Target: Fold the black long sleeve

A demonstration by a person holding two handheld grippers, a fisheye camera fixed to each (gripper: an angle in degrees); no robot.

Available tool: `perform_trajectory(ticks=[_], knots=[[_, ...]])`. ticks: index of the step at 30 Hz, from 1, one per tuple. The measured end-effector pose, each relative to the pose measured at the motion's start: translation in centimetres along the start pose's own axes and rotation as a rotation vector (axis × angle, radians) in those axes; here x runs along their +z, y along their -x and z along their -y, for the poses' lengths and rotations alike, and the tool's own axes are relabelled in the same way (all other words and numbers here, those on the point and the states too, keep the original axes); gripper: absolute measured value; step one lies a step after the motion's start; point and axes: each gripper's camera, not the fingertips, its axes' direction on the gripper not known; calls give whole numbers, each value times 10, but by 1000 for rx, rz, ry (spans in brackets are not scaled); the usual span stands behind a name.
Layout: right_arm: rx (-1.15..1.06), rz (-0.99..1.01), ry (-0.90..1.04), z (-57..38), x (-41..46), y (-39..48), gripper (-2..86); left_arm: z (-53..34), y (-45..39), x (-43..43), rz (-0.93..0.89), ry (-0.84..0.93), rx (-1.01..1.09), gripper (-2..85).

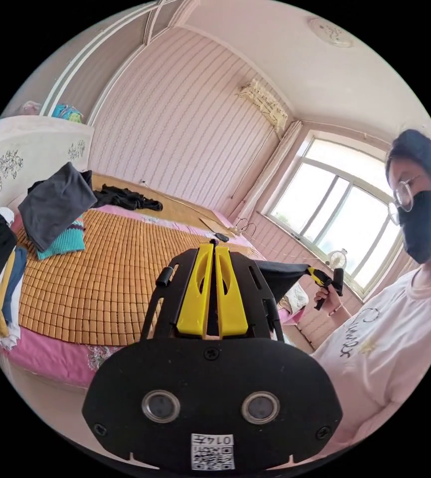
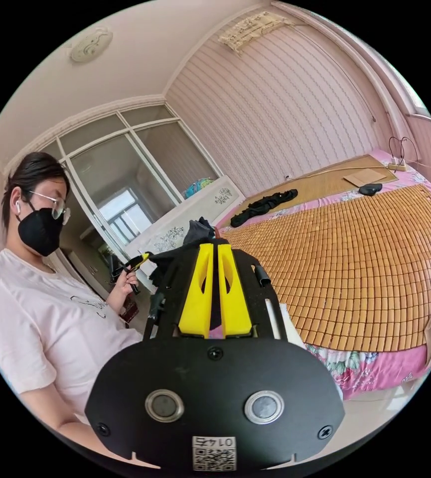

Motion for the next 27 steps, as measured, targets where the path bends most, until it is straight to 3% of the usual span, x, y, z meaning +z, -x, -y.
perform_trajectory(ticks=[2, 6, 10, 14, 16, 19, 23, 27], knots=[[-42, 40, -48, 4, -23, 15, -5, 7, -28, -32, -21, -92, 90, -10], [-119, 13, -16, 10, -45, 43, -5, 8, -62, -53, 101, -90, 185, -10], [-173, 166, -124, 13, -81, 63, -6, 7, -98, -90, 0, -170, 250, -10], [-473, 246, -248, 30, -140, 125, -6, 16, -143, -158, -16, -379, 410, -10], [-588, 209, -280, 44, -152, 148, -6, 26, -154, -160, 38, -392, 484, -10], [-567, 148, -174, 86, -128, 140, -6, 58, -130, -119, 35, -308, 455, -10], [-310, -71, 57, 145, -33, 45, -6, 111, -52, 13, 67, -100, 220, -10], [-148, -126, -38, 244, -3, 5, -7, 188, -58, 81, 145, -92, 236, -10]])
